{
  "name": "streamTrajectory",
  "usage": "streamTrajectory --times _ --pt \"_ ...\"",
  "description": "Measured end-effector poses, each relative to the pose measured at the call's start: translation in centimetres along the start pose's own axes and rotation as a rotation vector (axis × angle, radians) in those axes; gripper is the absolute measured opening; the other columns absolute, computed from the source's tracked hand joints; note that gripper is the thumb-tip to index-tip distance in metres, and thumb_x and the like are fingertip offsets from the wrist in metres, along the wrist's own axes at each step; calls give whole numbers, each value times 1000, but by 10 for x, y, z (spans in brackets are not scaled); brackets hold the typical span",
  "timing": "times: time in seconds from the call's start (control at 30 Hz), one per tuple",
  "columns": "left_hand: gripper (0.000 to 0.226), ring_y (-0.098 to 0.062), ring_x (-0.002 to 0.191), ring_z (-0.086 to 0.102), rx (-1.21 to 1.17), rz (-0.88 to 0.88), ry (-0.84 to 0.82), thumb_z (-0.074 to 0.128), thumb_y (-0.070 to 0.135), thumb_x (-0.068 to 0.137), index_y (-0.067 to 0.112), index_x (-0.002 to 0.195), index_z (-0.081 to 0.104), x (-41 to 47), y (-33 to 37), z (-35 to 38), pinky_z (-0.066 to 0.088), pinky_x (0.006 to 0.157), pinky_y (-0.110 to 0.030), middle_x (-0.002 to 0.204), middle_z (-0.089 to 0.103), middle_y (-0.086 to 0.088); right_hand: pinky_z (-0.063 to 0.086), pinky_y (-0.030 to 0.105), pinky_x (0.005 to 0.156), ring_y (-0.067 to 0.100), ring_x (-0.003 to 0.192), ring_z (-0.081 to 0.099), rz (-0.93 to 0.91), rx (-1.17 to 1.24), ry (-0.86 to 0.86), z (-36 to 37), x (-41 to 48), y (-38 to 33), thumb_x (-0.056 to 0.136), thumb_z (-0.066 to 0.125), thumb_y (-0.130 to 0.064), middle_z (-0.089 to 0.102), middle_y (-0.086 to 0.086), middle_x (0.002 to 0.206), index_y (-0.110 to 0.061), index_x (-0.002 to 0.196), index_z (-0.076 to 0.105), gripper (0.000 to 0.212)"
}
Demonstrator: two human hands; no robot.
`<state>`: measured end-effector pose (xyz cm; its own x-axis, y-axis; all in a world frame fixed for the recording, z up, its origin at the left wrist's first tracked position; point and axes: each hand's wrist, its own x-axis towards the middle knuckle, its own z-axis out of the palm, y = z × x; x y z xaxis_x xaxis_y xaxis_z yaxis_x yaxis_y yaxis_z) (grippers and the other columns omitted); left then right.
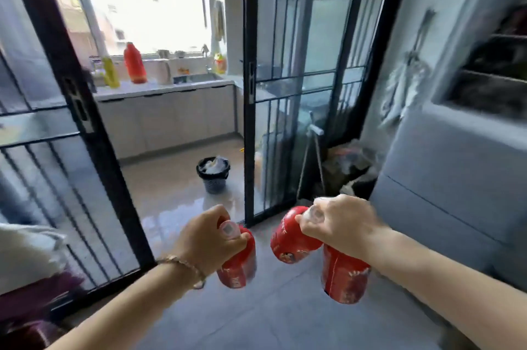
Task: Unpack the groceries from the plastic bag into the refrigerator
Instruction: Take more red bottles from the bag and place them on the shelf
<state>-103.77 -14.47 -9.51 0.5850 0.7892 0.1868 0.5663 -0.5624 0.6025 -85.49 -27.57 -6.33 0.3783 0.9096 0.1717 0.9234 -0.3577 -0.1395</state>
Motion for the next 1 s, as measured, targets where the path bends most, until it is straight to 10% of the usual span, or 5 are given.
streamTrajectory --times 1.0 --pt "26 -14 62 55 -500 857 -229 67 31 80 16 75 46 598 614 298 54 58 -33 74 59 -1 33 27 52 16 54 48 895 -212 520 -302 262 601 84 51 -55 49 -1 58 -15 56 40 50"
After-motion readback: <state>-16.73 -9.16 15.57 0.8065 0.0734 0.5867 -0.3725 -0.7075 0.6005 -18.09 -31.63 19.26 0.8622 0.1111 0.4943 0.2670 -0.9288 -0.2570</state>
